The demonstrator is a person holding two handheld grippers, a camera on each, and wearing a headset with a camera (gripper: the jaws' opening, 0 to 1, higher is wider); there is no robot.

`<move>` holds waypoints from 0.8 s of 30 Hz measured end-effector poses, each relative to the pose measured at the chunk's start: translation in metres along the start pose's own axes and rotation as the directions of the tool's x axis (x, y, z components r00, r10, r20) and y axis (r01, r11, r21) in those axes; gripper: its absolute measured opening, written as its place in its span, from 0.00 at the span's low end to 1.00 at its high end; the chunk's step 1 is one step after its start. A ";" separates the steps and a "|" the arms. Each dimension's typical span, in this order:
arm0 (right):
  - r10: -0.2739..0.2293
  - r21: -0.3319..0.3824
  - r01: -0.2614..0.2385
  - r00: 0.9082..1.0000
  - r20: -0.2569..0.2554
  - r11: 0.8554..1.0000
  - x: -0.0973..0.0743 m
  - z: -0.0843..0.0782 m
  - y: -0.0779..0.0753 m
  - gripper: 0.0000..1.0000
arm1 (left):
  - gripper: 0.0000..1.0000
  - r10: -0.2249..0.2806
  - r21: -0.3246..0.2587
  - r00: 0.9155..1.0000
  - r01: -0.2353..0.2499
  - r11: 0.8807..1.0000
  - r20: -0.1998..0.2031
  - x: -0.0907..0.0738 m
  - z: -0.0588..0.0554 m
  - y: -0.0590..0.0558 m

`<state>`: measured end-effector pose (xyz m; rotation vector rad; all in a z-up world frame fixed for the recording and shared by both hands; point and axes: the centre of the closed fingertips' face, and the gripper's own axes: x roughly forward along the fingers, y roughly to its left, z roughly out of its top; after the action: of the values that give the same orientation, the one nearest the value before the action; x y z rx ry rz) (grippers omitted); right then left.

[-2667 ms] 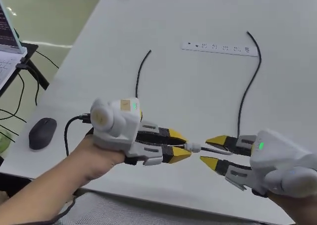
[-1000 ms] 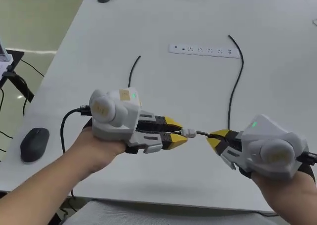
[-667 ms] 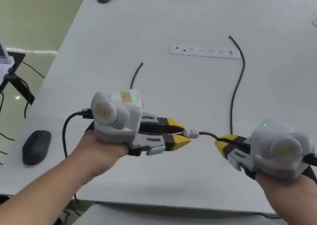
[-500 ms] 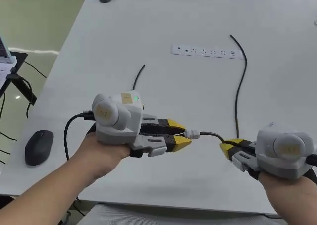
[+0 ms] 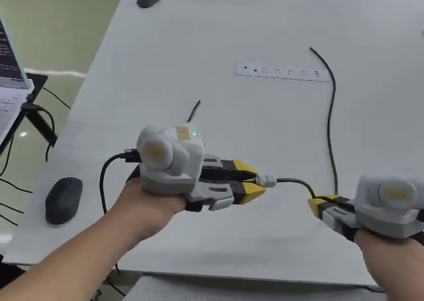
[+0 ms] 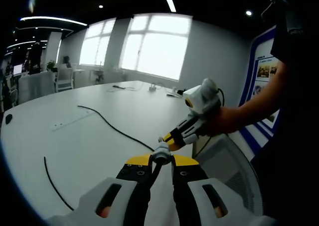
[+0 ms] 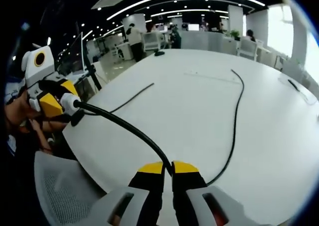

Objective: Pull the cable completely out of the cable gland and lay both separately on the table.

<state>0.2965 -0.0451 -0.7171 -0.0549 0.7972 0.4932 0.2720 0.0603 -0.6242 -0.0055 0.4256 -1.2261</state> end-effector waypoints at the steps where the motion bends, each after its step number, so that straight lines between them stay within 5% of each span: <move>1: -0.005 -0.004 0.005 1.000 0.007 1.000 -0.002 0.001 0.001 0.00 | 0.15 0.007 0.008 1.000 -0.007 1.000 -0.003 -0.001 0.000 0.001; 5: -0.001 0.010 0.000 1.000 0.022 1.000 -0.005 0.001 0.004 0.01 | 0.15 0.006 0.005 1.000 -0.006 1.000 0.002 -0.006 0.001 0.002; 17: -0.006 -0.168 0.015 0.999 0.052 0.986 -0.023 0.011 0.021 0.10 | 0.15 -0.012 0.012 1.000 0.012 1.000 -0.012 -0.009 -0.003 0.002; 21: 0.016 -0.283 0.004 0.998 0.066 0.959 -0.029 0.024 0.041 0.17 | 0.15 -0.018 0.003 1.000 0.019 1.000 -0.018 -0.009 -0.006 0.001; 24: 0.016 -0.427 0.022 0.996 0.085 0.904 -0.034 0.038 0.060 0.17 | 0.15 -0.015 0.005 1.000 0.015 1.000 -0.021 -0.009 -0.005 0.001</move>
<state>0.2752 0.0029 -0.6582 -0.4410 0.5917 0.6575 0.2685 0.0701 -0.6263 0.0084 0.4412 -1.2431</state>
